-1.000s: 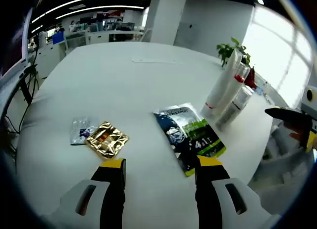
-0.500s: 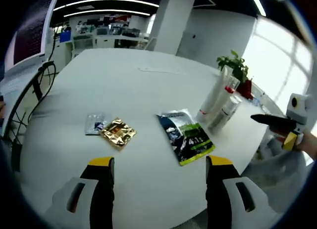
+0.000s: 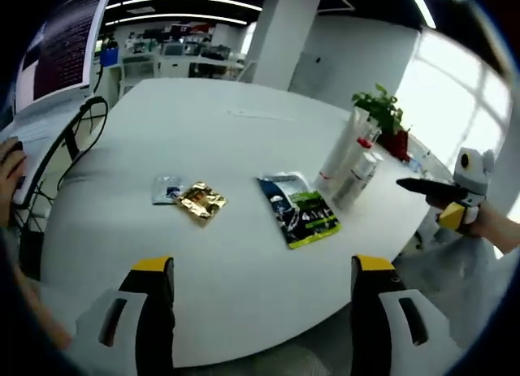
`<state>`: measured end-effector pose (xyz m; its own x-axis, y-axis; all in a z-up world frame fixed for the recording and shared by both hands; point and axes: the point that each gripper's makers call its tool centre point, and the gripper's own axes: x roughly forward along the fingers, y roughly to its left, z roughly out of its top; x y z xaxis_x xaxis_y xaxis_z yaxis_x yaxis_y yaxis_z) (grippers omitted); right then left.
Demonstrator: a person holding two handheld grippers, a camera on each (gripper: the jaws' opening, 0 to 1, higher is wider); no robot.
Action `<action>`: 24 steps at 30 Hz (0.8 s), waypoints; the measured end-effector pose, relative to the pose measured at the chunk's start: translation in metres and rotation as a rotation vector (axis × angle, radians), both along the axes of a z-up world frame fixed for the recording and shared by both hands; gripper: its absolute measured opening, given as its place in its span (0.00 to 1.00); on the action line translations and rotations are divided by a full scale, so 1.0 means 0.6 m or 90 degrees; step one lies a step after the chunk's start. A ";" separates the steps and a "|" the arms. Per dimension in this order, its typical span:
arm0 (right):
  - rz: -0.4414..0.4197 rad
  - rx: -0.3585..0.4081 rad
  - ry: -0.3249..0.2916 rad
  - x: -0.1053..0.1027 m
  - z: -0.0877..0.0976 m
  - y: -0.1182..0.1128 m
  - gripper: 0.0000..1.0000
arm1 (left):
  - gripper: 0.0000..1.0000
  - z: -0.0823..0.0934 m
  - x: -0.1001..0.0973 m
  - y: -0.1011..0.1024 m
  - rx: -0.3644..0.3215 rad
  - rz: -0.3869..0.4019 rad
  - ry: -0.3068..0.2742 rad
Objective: Arrange the skincare products in the storage area until every visible bottle or jar stands upright without overlapping.
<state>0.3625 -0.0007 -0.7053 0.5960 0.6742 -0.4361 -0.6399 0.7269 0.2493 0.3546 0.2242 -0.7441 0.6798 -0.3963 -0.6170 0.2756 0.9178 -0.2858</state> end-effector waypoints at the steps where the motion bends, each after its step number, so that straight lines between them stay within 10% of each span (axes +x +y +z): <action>1: 0.001 -0.001 0.000 -0.001 0.000 0.001 0.99 | 0.84 0.002 -0.001 0.002 -0.003 0.000 -0.004; 24: 0.002 -0.024 0.005 -0.002 -0.008 -0.002 0.99 | 0.97 0.030 0.004 0.034 -0.049 0.046 -0.049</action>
<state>0.3615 -0.0016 -0.7100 0.5907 0.6588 -0.4659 -0.6402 0.7341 0.2264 0.3569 0.2445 -0.7258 0.7525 -0.3892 -0.5313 0.2334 0.9120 -0.3374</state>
